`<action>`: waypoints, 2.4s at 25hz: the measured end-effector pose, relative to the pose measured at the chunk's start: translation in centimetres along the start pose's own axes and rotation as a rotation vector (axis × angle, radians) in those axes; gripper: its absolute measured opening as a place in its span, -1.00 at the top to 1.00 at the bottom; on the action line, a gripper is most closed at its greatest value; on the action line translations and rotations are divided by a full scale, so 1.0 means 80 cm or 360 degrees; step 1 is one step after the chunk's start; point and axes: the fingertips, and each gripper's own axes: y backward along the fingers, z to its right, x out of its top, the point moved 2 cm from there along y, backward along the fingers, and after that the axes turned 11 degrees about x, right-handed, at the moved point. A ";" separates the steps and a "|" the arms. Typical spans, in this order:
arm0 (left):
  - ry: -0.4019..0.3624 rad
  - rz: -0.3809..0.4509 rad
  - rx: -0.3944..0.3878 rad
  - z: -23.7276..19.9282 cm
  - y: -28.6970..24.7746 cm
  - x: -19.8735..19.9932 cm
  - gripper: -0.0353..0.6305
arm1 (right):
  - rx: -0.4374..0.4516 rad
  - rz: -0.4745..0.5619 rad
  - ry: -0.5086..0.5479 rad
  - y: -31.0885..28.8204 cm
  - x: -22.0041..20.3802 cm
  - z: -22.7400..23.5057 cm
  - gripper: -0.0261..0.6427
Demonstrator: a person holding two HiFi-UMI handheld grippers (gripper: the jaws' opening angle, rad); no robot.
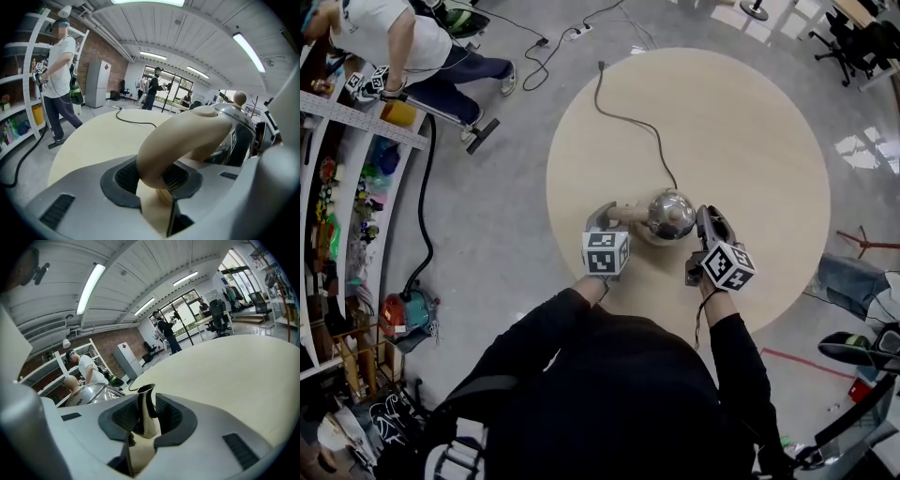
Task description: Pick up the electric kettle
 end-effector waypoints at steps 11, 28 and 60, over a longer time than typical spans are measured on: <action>-0.0074 -0.0013 -0.0044 -0.001 0.003 0.010 0.50 | 0.0016 -0.0005 -0.0011 0.001 0.000 -0.003 0.64; -0.0110 0.0082 -0.0081 0.017 0.026 0.034 0.51 | 0.0050 0.0119 0.0010 0.032 0.025 -0.018 0.64; -0.0212 0.0246 -0.0289 0.061 0.228 0.130 0.52 | 0.0140 0.0145 0.0329 0.204 0.115 -0.182 0.68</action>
